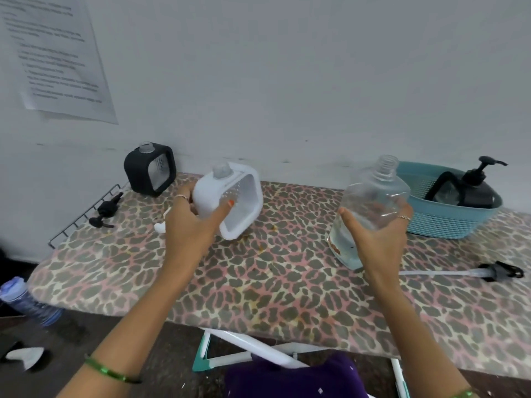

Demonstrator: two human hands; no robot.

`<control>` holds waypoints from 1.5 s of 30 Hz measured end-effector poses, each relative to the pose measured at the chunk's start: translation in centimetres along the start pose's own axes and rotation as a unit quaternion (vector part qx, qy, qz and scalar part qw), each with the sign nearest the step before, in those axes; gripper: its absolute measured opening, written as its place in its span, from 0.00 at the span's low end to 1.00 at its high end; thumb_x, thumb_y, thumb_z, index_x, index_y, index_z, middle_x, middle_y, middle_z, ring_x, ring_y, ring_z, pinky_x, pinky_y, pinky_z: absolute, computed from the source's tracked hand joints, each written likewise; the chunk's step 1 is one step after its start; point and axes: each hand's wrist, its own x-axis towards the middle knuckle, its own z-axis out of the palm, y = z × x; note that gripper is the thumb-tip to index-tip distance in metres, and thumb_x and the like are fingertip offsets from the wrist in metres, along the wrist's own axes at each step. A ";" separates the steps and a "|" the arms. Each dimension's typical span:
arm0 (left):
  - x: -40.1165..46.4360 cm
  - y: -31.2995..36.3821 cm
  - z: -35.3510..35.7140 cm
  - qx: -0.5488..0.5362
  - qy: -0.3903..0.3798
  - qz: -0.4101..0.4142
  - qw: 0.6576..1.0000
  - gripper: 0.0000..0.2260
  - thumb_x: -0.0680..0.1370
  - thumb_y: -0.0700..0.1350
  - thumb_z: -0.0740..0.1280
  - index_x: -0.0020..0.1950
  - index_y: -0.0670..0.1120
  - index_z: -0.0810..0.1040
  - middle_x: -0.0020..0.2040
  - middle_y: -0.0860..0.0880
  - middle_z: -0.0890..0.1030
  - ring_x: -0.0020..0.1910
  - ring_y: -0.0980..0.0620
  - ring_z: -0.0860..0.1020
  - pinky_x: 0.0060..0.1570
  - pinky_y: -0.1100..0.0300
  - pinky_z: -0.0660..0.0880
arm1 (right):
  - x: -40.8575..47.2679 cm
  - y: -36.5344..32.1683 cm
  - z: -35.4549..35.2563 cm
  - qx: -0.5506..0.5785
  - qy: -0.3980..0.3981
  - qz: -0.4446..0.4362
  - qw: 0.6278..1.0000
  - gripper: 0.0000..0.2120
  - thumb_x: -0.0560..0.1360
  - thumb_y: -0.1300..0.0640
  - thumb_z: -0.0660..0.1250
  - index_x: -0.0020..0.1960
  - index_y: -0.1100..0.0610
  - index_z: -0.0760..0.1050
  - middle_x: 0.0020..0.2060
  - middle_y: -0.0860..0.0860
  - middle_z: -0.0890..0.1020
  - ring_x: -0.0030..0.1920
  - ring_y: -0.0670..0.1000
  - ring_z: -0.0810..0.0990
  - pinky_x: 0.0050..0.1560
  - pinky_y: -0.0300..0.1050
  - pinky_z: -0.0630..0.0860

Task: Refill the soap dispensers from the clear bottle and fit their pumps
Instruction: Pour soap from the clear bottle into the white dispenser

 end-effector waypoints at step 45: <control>-7.1 -5.9 1.8 -0.031 -0.123 0.037 0.991 0.28 0.71 0.51 0.76 0.67 0.50 0.68 0.56 0.54 0.78 0.53 0.55 0.79 0.47 0.59 0.78 | -0.2 -3.8 -1.8 -0.368 -0.170 -0.381 0.831 0.38 0.61 0.47 0.79 0.65 0.53 0.64 0.52 0.55 0.80 0.45 0.60 0.82 0.36 0.46 0.74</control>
